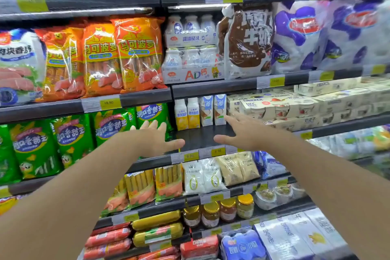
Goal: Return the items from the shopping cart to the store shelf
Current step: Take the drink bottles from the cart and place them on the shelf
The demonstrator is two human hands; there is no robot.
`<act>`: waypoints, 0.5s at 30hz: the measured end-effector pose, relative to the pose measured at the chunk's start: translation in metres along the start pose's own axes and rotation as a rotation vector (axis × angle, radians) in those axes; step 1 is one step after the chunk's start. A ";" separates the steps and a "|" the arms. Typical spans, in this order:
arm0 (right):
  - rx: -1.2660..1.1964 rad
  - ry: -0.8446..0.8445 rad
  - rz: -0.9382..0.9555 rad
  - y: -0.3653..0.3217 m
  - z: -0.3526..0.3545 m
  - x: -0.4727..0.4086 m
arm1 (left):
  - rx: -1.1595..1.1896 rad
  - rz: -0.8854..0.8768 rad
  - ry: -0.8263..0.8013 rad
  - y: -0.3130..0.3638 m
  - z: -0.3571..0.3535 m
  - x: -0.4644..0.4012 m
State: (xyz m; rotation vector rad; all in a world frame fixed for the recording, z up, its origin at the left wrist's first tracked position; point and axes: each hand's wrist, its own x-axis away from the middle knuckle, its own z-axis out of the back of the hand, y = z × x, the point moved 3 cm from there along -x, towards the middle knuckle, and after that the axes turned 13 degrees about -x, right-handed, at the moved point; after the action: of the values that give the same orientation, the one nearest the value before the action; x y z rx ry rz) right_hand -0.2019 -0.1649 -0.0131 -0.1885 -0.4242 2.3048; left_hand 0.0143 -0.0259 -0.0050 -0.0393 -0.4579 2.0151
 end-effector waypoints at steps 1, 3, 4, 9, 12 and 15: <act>0.011 0.002 -0.020 0.009 0.000 0.003 | -0.006 -0.036 -0.001 0.010 0.002 -0.005; 0.045 0.011 -0.095 0.033 0.001 0.010 | -0.027 -0.096 0.004 0.034 0.005 -0.017; 0.041 0.018 -0.129 0.046 0.003 0.019 | -0.043 -0.131 0.009 0.048 0.007 -0.023; 0.078 0.054 -0.303 0.134 0.014 0.071 | -0.176 -0.342 0.046 0.154 0.020 -0.049; 0.076 0.099 -0.432 0.192 0.026 0.112 | -0.201 -0.488 0.102 0.224 0.047 -0.049; 0.046 0.128 -0.541 0.252 0.038 0.167 | -0.171 -0.626 0.139 0.298 0.074 -0.042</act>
State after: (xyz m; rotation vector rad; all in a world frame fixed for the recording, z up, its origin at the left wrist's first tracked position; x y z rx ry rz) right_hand -0.4966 -0.2171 -0.0691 -0.1723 -0.3103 1.7587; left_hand -0.2364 -0.2046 -0.0434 -0.1251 -0.4811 1.3475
